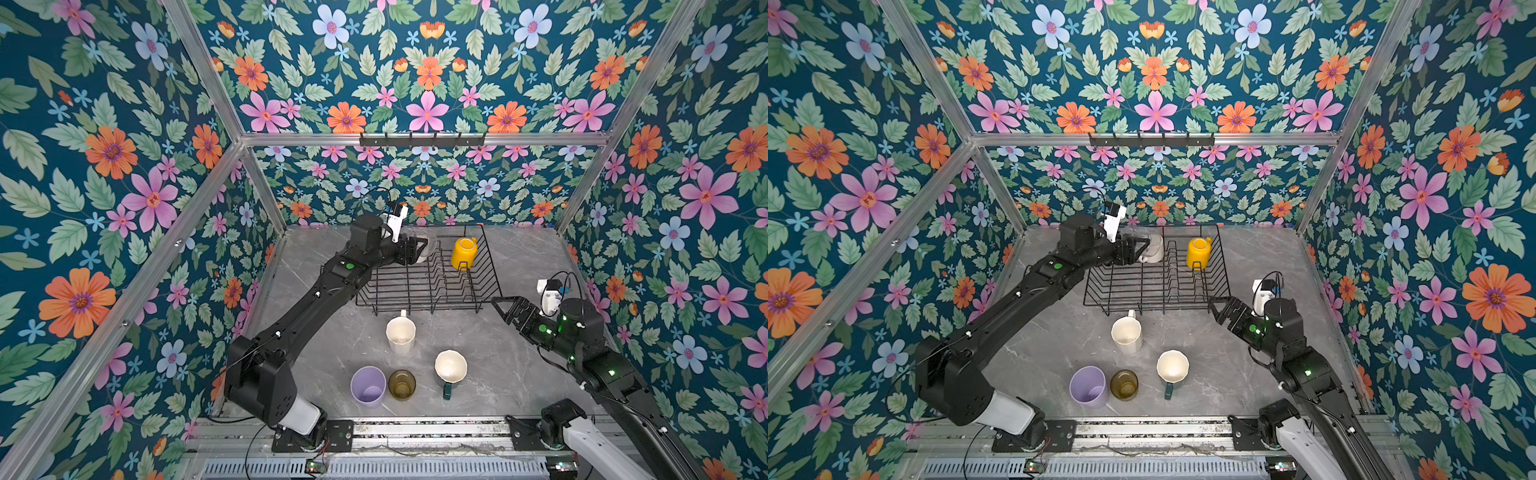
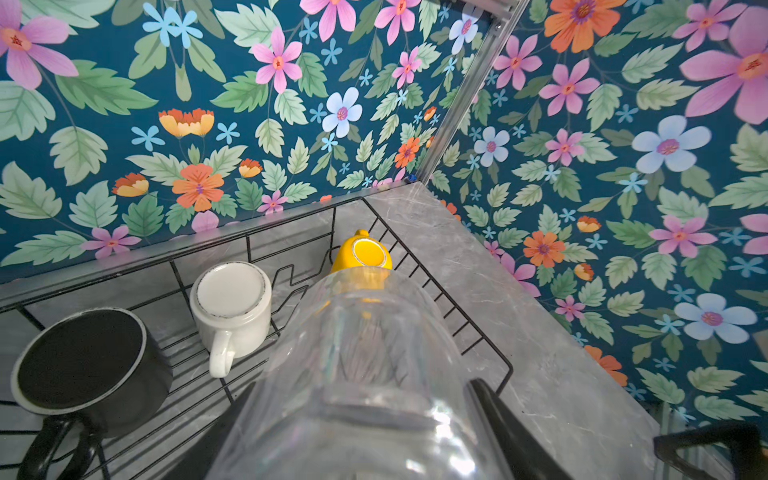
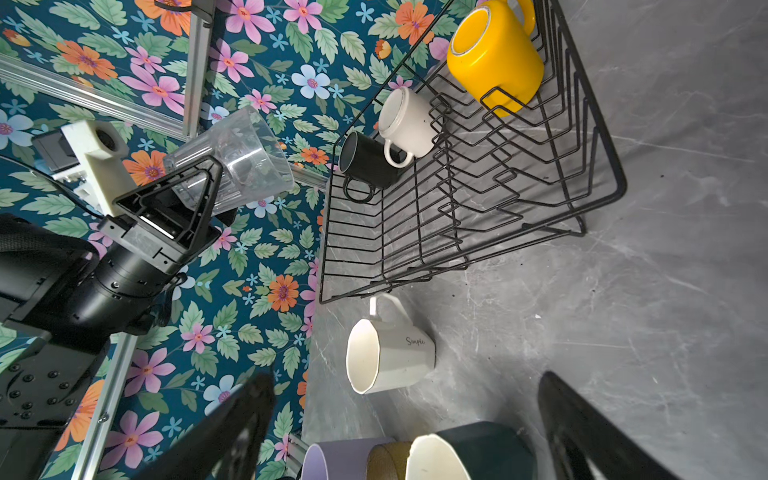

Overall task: Load the cups into the dish rack
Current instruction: 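Lower the clear cup into the rack beside the white mug with the left gripper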

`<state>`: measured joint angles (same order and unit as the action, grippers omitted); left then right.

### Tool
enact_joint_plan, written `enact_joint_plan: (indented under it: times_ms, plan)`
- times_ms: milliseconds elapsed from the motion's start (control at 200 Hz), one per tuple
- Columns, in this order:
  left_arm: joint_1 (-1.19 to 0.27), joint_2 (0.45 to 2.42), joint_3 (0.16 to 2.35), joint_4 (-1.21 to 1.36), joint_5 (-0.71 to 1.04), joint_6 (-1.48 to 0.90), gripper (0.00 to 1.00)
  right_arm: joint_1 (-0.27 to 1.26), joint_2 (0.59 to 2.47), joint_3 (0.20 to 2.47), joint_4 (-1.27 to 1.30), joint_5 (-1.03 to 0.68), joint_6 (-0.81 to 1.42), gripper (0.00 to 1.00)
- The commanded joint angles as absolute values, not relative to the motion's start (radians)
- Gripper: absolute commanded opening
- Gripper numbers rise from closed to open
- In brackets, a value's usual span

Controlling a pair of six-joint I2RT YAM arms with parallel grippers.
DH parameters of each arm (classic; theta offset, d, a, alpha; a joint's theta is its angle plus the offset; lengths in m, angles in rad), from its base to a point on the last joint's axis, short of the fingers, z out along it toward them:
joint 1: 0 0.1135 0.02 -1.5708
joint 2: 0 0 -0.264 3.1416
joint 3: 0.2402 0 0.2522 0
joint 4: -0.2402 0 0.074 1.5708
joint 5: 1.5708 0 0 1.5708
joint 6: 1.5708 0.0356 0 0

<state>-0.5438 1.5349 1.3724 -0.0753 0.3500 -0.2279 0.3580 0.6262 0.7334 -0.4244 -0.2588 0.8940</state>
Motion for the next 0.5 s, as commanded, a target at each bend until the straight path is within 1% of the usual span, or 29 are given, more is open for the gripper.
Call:
enact_joint_plan:
  times_ms: [0, 285, 495]
  plan:
    - [-0.560, 1.574, 1.420, -0.109, 0.286, -0.182, 0.00, 0.359, 0.628, 0.739, -0.425, -0.259, 0.874, 0.98]
    - [-0.630, 1.730, 1.581, -0.216, 0.121, -0.087, 0.00, 0.359, 0.629, 0.736, -0.431, -0.268, 0.871, 0.98]
    - [-0.652, 1.869, 1.718, -0.305, 0.064, -0.063, 0.00, 0.359, 0.627, 0.720, -0.423, -0.287, 0.875, 0.98]
